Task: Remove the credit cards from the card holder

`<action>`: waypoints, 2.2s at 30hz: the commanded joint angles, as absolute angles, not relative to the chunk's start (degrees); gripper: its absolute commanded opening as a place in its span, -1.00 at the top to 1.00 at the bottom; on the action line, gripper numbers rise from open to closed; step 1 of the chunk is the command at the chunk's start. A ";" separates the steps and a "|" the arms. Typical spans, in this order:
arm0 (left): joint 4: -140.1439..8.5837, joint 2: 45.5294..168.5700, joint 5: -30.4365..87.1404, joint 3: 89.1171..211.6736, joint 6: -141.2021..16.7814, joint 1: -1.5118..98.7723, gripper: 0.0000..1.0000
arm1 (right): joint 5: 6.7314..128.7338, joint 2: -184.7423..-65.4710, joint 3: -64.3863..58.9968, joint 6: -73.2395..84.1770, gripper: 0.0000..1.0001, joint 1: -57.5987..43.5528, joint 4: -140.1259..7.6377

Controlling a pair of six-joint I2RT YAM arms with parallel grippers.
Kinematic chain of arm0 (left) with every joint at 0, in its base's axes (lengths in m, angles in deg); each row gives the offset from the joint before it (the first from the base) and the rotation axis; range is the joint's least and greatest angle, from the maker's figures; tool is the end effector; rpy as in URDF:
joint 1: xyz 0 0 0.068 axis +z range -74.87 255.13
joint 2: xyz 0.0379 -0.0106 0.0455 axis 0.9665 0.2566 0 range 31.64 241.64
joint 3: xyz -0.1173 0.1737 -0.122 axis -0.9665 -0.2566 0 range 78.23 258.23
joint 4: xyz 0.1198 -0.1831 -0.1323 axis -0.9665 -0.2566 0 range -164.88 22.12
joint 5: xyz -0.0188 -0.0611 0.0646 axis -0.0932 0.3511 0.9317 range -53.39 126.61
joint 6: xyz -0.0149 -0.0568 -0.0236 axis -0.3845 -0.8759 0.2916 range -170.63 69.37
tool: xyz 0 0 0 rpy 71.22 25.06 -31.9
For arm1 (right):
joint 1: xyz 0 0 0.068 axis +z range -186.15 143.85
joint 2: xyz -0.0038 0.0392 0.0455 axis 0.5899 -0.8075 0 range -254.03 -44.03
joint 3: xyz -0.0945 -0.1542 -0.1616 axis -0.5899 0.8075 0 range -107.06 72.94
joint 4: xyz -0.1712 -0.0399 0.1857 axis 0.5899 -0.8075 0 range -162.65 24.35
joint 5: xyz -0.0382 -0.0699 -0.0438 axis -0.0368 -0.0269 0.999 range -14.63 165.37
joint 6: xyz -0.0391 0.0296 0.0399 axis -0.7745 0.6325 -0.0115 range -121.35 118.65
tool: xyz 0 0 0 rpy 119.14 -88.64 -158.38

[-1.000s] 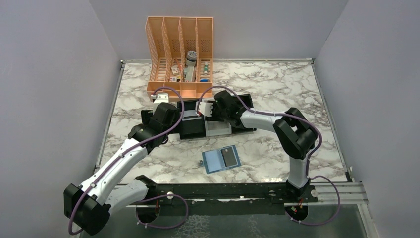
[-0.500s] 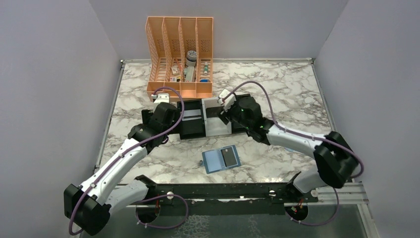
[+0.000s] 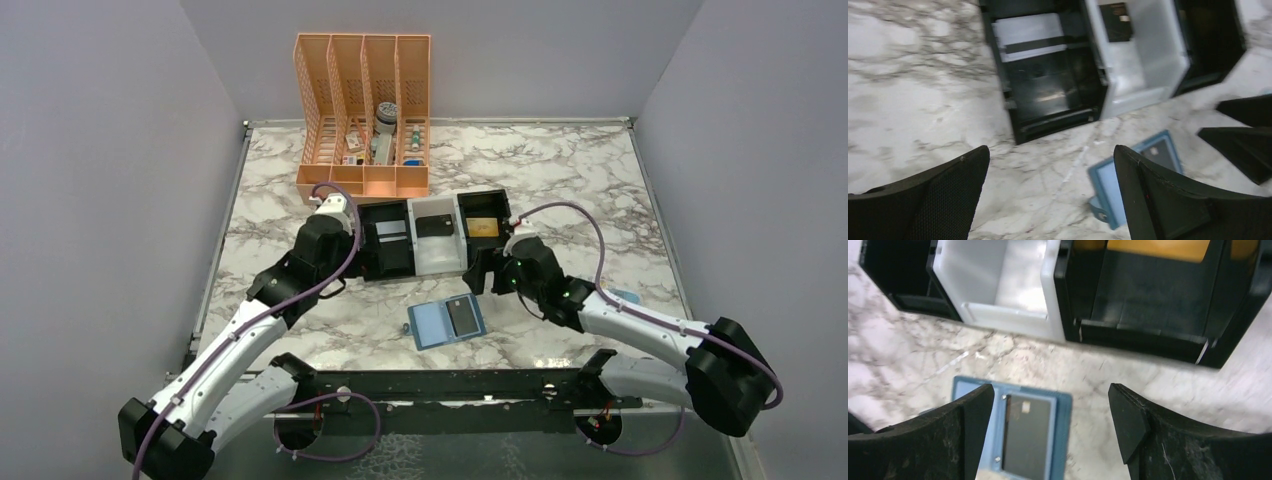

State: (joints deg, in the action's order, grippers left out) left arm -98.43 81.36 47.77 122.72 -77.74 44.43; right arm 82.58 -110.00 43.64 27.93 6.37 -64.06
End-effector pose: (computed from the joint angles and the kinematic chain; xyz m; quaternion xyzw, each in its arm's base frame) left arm 0.1868 -0.0999 0.2577 -0.0166 0.8868 -0.1435 0.4390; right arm 0.1904 0.1663 0.1611 -0.0734 0.8830 0.2247 0.4055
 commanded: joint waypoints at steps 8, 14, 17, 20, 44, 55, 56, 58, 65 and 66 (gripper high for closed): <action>-71.23 92.55 17.47 114.40 -96.27 35.97 -0.60 | 67.48 -106.94 49.30 41.62 -0.13 6.35 -66.16; -70.87 101.27 25.77 116.40 -100.11 26.23 -0.32 | 65.82 -110.22 48.71 40.99 0.49 6.38 -66.79; -69.97 104.84 28.63 116.23 -103.29 23.99 -0.19 | 65.12 -111.69 47.97 40.68 0.63 6.38 -67.32; -69.24 108.16 29.76 115.70 -105.34 22.85 -0.11 | 64.83 -113.11 47.52 40.27 0.67 6.35 -68.17; -54.70 113.77 33.88 105.88 -116.32 21.14 0.31 | 63.21 -119.14 49.48 40.29 0.73 6.38 -68.01; -50.20 117.13 32.95 105.38 -118.12 20.28 0.65 | 61.92 -120.09 49.47 40.62 0.74 6.39 -67.08; -49.68 117.27 32.74 105.21 -118.02 20.28 0.64 | 61.57 -120.18 49.47 40.59 0.74 6.39 -66.95; -48.84 118.14 31.71 105.33 -117.84 20.29 0.63 | 60.85 -120.43 49.43 40.53 0.74 6.38 -66.57; -46.70 119.59 29.80 106.35 -116.70 19.76 0.69 | 59.74 -121.77 49.02 40.31 0.75 6.39 -66.19; -46.77 119.17 30.31 106.12 -116.75 19.78 0.77 | 60.31 -121.78 48.85 40.37 0.75 6.35 -66.72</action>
State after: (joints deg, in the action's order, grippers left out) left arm -49.01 118.25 30.70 106.19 -117.55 20.78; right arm 61.46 -119.12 48.73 40.43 5.65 -65.09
